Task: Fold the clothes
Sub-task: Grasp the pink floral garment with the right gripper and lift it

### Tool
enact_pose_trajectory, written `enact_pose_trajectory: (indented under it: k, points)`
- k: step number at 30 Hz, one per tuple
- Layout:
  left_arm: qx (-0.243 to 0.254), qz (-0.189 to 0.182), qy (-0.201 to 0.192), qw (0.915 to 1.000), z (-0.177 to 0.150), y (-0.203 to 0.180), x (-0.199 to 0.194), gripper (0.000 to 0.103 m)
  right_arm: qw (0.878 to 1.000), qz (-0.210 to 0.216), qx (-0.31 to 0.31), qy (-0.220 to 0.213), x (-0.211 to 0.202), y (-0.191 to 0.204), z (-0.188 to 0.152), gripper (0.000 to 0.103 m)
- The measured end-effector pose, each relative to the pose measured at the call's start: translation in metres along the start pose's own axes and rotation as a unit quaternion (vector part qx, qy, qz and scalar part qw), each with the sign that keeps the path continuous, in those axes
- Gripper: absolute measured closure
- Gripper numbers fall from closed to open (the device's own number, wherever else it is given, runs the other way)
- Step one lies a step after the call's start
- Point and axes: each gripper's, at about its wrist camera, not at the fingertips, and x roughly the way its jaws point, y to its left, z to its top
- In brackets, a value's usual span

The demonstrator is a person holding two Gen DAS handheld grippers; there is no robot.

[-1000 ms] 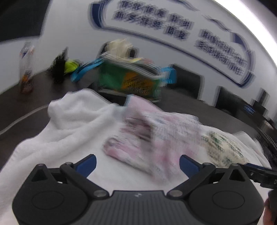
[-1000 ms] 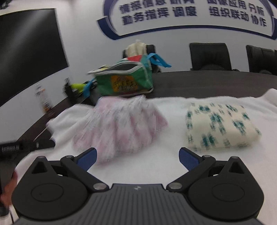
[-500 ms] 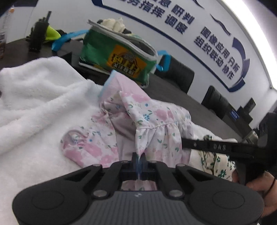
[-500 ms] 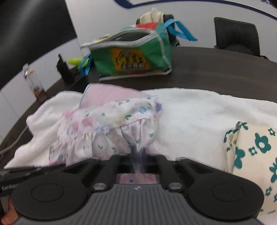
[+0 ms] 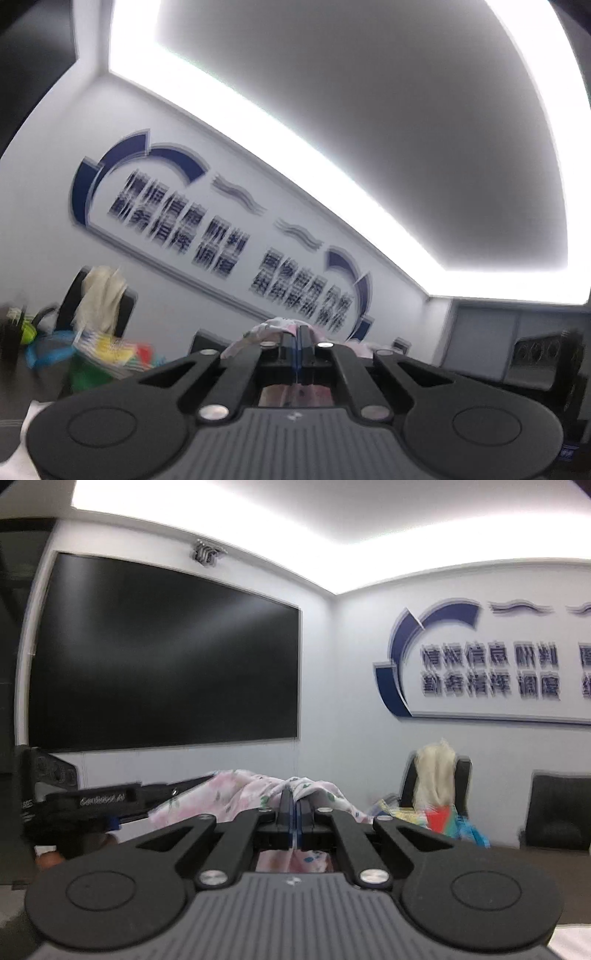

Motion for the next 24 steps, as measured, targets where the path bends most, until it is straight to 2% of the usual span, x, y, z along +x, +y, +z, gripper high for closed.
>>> enact_pose_trajectory:
  k: [3, 5, 8, 10, 14, 15, 16, 17, 18, 19, 20, 22, 24]
  points:
    - [0.036, 0.002, -0.042, 0.9985, 0.027, -0.038, -0.029, 0.103, 0.999, 0.005, -0.022, -0.030, -0.039, 0.029, 0.018, 0.102]
    - [0.044, 0.007, -0.056, 0.9974, 0.042, -0.056, -0.030, 0.103, 0.998, 0.004, -0.020, -0.053, -0.059, 0.040, 0.030, 0.102]
    - [0.062, 0.026, -0.062, 0.9959, 0.063, -0.078, -0.014, 0.103, 0.998, -0.001, -0.002, -0.068, -0.066, 0.034, 0.047, 0.102]
    - [0.054, 0.048, -0.017, 0.9973, 0.060, -0.067, 0.022, 0.103, 0.998, -0.017, 0.009, -0.067, -0.064, 0.023, 0.055, 0.102]
    - [0.034, 0.093, 0.078, 0.9921, 0.051, -0.042, 0.099, 0.102, 0.993, -0.088, 0.076, -0.009, -0.022, -0.033, 0.049, 0.102]
    - [0.024, 0.114, 0.106, 0.9875, 0.035, -0.026, 0.121, 0.096, 0.990, -0.111, 0.091, 0.017, -0.004, -0.050, 0.039, 0.102]
    - [0.014, 0.140, 0.125, 0.9821, 0.015, -0.007, 0.139, 0.095, 0.984, -0.135, 0.104, 0.043, 0.014, -0.065, 0.026, 0.102]
    - [0.004, 0.174, 0.151, 0.9731, -0.010, 0.017, 0.146, 0.072, 0.974, -0.173, 0.124, 0.080, 0.039, -0.087, 0.004, 0.101]
    - [-0.006, 0.209, 0.178, 0.9616, -0.035, 0.042, 0.152, 0.040, 0.960, -0.209, 0.142, 0.122, 0.063, -0.108, -0.021, 0.093]
    - [-0.016, 0.244, 0.204, 0.9480, -0.061, 0.067, 0.158, 0.036, 0.941, -0.234, 0.151, 0.191, 0.088, -0.128, -0.055, 0.086]
    - [-0.026, 0.278, 0.230, 0.9324, -0.087, 0.092, 0.164, 0.043, 0.921, -0.254, 0.158, 0.251, 0.109, -0.147, -0.087, 0.070]
    - [-0.027, 0.254, 0.264, 0.9301, -0.118, 0.081, 0.144, 0.045, 0.906, -0.262, 0.160, 0.290, 0.109, -0.165, -0.141, 0.065]
    - [-0.027, 0.224, 0.296, 0.9281, -0.148, 0.065, 0.122, 0.044, 0.892, -0.266, 0.162, 0.327, 0.108, -0.182, -0.193, 0.046]
